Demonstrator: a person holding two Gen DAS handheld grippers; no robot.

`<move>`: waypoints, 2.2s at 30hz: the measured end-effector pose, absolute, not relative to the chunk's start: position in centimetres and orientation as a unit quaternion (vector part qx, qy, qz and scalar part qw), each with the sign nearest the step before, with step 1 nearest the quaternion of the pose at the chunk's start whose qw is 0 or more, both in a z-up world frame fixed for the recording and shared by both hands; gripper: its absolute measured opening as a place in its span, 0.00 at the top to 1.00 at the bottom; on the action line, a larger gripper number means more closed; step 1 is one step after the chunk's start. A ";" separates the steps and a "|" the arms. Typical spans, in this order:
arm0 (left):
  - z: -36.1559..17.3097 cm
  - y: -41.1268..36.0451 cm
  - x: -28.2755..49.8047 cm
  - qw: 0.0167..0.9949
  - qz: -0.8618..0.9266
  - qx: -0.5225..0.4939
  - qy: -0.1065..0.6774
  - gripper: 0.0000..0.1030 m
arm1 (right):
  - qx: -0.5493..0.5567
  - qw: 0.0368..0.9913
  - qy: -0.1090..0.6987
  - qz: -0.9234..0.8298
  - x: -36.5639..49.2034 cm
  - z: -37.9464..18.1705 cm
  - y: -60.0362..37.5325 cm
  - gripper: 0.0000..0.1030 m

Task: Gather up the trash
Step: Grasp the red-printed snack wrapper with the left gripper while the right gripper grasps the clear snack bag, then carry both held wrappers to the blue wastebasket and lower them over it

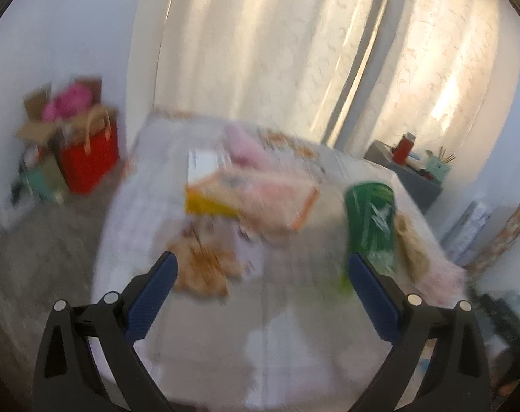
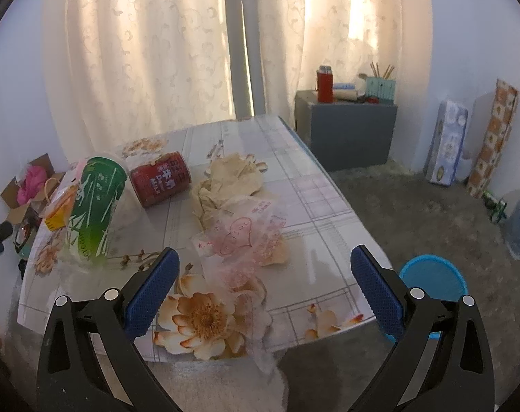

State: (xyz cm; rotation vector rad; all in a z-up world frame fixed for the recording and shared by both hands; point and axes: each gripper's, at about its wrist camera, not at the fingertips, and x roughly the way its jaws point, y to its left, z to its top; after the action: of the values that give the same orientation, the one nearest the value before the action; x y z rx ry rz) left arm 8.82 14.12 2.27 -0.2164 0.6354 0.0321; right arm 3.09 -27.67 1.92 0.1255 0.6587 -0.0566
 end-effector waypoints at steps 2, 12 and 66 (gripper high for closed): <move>2.4 13.0 10.0 0.953 0.019 -0.042 0.300 0.05 | 0.067 0.941 0.330 -0.027 3.6 1.5 -27.9 0.07; -3.3 7.2 15.2 0.905 0.085 0.346 0.232 0.15 | 0.079 0.928 0.361 -0.039 6.5 -0.6 -28.7 0.07; 3.1 16.4 4.6 0.975 0.063 0.009 0.212 0.99 | 0.272 0.835 0.475 0.060 10.4 -4.3 -29.6 0.92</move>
State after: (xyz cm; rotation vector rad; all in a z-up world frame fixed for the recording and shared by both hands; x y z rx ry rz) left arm 4.57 16.36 3.06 0.0183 0.4284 0.1269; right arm 10.40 -29.58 -4.31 0.5752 1.0070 0.1268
